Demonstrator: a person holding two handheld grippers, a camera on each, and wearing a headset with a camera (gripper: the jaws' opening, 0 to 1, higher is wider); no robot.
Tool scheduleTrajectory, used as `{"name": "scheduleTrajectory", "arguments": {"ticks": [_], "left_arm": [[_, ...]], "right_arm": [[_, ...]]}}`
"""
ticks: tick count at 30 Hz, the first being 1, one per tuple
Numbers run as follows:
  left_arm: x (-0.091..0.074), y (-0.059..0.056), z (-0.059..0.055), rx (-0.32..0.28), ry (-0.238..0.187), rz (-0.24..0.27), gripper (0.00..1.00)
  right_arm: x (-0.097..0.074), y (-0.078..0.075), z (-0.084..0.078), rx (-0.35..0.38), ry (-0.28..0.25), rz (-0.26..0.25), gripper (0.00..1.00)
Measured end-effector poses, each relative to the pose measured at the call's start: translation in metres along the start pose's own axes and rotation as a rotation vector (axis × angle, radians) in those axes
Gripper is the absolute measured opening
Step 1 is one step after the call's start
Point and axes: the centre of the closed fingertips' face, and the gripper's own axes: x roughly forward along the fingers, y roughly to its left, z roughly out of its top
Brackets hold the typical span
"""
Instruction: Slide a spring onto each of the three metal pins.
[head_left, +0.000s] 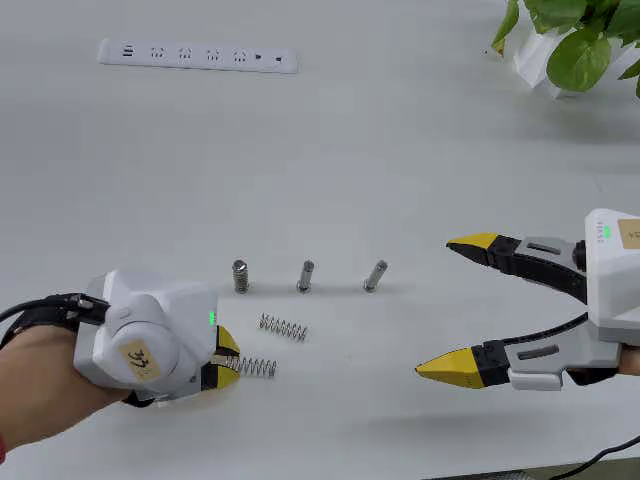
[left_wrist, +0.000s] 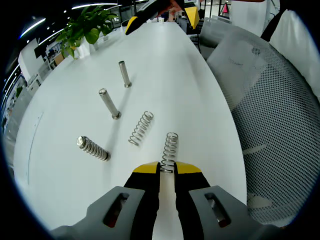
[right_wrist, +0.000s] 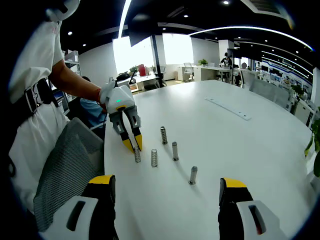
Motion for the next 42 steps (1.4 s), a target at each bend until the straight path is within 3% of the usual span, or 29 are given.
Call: {"name": "scheduleTrajectory", "arguments": {"ticks": [14,21,34,42], "left_arm": [[-0.005,-0.003,0.002,-0.043,-0.038,0.003,0.07],[-0.015,-0.002,0.011,-0.088,-0.092,0.022,0.07],[-0.046,0.004,0.051,-0.171,-0.27,0.093,0.07],[-0.072,0.014,0.089,-0.225,-0.426,0.142,0.07]], "right_arm": [[0.003,0.001,0.005,-0.003,-0.007,0.004,0.85],[0.003,0.004,0.012,-0.014,-0.013,0.009,0.84],[0.006,0.017,0.046,-0.041,-0.065,0.045,0.78],[0.01,0.029,0.077,0.005,-0.152,0.097,0.65]]}}
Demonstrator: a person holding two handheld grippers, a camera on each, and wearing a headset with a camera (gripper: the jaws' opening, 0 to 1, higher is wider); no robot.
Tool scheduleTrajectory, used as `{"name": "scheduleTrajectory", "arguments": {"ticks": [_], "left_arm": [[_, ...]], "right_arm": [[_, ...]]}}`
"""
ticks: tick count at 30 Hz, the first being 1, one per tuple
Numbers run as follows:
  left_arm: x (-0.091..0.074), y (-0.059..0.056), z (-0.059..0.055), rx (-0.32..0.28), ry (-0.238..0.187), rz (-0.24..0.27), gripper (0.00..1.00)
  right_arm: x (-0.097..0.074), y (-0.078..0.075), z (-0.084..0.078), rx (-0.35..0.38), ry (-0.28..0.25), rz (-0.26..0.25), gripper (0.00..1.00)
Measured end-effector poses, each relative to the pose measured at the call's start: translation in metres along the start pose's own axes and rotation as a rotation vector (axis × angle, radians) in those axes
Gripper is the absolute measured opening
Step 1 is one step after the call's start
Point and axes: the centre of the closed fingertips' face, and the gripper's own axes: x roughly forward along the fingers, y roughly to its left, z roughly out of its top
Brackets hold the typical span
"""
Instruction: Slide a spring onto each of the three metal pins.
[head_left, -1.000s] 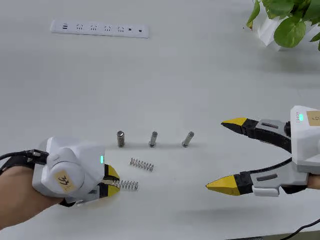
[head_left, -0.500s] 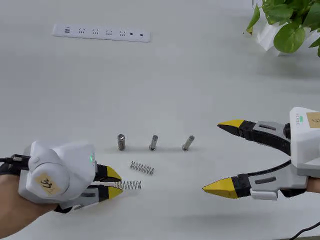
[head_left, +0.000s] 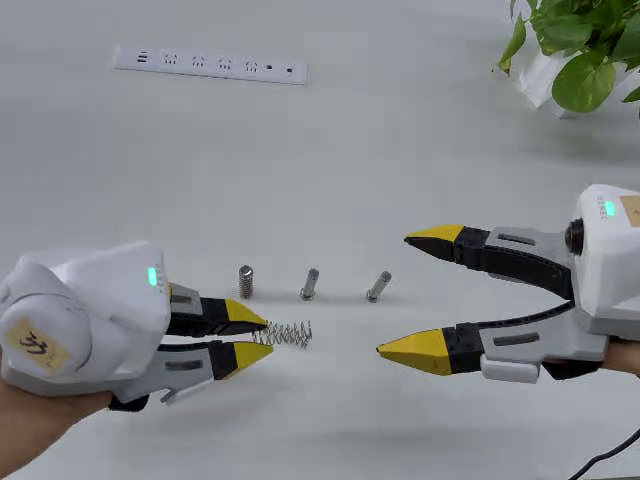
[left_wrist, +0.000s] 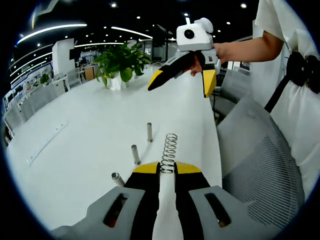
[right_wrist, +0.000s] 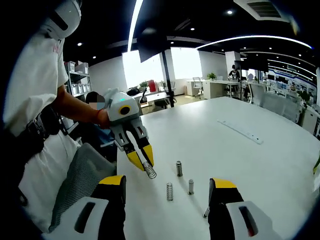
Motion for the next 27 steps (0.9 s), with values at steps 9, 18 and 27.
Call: {"name": "scheduleTrajectory", "arguments": {"ticks": [9,18,27], "left_arm": [[-0.006,0.004,0.035,-0.029,-0.114,0.027,0.07],[-0.01,0.002,0.055,-0.071,-0.201,0.023,0.07],[-0.012,0.002,0.064,-0.087,-0.239,0.016,0.07]], "right_arm": [[0.009,0.007,0.019,0.032,-0.052,0.041,0.51],[0.016,0.011,0.03,0.079,-0.089,0.078,0.32],[0.017,0.016,0.039,0.114,-0.119,0.112,0.19]]}}
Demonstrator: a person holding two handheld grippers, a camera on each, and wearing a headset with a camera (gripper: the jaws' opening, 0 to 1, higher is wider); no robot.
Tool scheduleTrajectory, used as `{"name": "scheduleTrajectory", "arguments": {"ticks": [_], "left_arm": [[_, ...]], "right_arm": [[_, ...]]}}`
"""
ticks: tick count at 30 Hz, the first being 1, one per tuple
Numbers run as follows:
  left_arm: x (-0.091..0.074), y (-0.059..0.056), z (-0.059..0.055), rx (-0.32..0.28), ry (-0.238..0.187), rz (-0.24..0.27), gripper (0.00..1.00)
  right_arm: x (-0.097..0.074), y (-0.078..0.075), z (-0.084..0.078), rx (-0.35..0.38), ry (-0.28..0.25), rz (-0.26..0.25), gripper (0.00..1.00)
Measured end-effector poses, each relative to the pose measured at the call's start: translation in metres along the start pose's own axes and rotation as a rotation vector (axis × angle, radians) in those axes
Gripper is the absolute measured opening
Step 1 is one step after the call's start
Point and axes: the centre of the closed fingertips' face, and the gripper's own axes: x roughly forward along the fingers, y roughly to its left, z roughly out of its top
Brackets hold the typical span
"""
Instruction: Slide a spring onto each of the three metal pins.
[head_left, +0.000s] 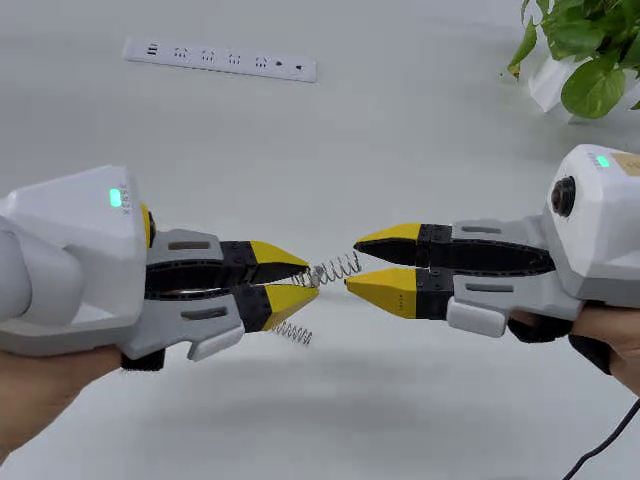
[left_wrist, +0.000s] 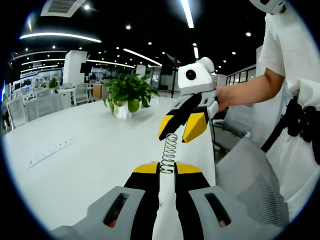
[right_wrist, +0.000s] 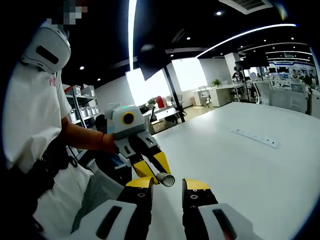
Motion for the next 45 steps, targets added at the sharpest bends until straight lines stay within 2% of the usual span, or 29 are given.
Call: {"name": "scheduleTrajectory", "arguments": {"ticks": [12,27,45], "left_arm": [[0.001,-0.002,0.004,-0.008,-0.016,-0.011,0.07],[0.002,-0.004,0.001,-0.007,-0.001,-0.027,0.07],[0.006,-0.009,-0.002,-0.008,0.015,-0.053,0.07]], "right_arm": [[-0.002,0.004,0.003,0.027,-0.019,0.022,0.07],[-0.001,0.004,0.004,0.007,0.002,0.024,0.07],[0.001,0.011,0.009,-0.078,0.052,0.029,0.07]]}}
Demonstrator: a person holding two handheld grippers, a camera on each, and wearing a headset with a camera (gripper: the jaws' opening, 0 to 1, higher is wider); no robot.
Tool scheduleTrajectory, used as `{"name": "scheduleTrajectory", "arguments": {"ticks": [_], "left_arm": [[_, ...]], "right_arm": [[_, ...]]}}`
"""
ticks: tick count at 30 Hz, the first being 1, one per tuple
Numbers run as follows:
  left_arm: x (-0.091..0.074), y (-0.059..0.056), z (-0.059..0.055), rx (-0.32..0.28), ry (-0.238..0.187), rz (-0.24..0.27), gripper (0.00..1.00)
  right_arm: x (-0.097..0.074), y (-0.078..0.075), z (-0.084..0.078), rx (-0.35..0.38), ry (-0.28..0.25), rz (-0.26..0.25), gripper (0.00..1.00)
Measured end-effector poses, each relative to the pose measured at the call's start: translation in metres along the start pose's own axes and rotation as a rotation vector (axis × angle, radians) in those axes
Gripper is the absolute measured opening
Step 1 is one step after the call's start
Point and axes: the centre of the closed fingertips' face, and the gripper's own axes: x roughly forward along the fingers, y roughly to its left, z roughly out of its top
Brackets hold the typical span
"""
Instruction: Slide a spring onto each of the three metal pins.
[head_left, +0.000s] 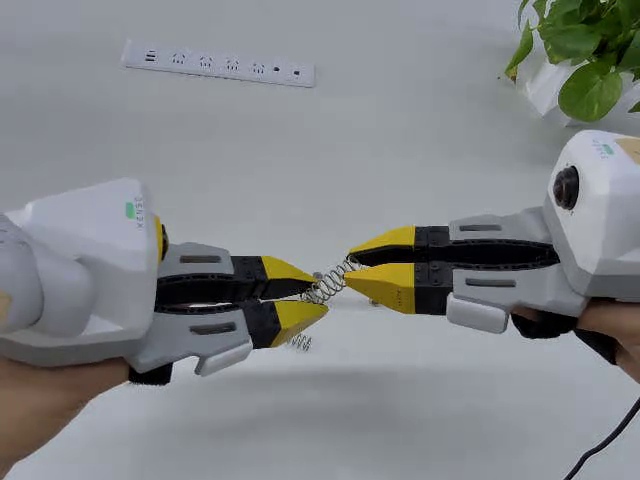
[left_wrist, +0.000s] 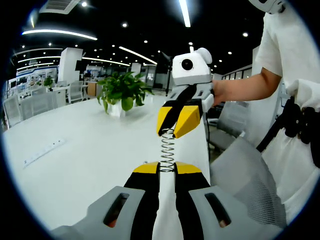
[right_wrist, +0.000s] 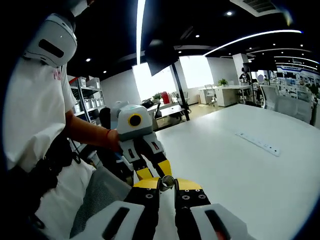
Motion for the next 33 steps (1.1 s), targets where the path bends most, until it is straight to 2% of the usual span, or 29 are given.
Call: {"name": "scheduleTrajectory", "arguments": {"ticks": [12,33], "left_arm": [[0.002,-0.003,-0.003,-0.002,0.009,-0.01,0.07],[0.005,-0.006,-0.007,-0.004,0.017,-0.023,0.07]], "right_arm": [[-0.001,0.001,-0.002,-0.071,0.049,0.006,0.07],[0.007,0.01,0.0,-0.185,0.122,0.015,0.07]]}}
